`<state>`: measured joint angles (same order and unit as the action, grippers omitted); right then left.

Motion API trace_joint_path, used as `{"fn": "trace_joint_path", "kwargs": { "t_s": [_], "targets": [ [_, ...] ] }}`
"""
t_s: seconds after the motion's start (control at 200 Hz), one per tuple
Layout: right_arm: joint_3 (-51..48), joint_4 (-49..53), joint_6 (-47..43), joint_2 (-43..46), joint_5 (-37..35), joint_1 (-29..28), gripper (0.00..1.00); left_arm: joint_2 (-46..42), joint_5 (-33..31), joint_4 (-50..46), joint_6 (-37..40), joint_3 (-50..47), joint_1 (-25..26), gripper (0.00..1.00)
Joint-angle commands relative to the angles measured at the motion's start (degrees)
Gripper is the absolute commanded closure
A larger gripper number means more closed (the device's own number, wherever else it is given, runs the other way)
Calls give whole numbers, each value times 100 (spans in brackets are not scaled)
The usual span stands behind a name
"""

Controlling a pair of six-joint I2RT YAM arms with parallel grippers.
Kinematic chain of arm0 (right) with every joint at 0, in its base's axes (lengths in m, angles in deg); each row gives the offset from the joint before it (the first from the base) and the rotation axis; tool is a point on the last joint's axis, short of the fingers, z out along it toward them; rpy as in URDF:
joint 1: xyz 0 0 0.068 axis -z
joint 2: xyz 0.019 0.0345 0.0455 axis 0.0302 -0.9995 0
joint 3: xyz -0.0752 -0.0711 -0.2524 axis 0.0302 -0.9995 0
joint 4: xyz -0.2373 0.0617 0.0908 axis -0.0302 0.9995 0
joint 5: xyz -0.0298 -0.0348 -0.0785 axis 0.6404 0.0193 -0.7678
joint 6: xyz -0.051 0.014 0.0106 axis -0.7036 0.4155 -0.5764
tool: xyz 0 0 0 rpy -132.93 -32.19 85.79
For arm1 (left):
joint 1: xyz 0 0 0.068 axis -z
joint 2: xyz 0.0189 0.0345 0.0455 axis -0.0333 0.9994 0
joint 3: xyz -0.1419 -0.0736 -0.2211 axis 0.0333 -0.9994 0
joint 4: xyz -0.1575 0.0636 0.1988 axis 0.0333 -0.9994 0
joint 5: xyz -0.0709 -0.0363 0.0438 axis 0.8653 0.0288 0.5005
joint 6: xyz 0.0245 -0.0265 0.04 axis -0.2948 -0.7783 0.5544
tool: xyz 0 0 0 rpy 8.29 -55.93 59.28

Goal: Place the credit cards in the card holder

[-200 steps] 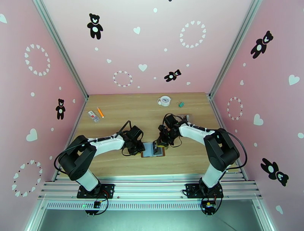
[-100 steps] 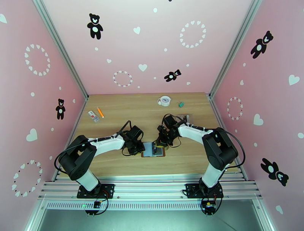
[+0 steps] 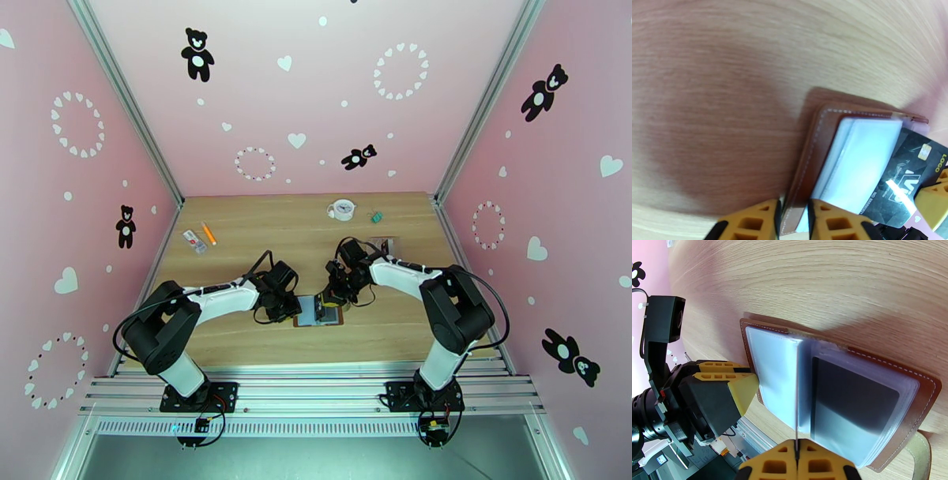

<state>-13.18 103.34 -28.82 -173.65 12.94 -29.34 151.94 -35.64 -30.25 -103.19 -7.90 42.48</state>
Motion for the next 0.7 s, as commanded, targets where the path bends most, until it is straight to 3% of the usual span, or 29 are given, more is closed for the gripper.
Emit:
{"fn": "trace_joint_path", "kwargs": {
  "t_s": [0.0, 0.696],
  "targets": [
    [-134, -17, -15, -184, 38, -31, 100, 69, 5, -34, -9, 7, -24, 75],
    [-275, -122, -44, -527, -130, -31, 100, 71, 5, -76, 0, -5, -10, 75]
  ]
}}
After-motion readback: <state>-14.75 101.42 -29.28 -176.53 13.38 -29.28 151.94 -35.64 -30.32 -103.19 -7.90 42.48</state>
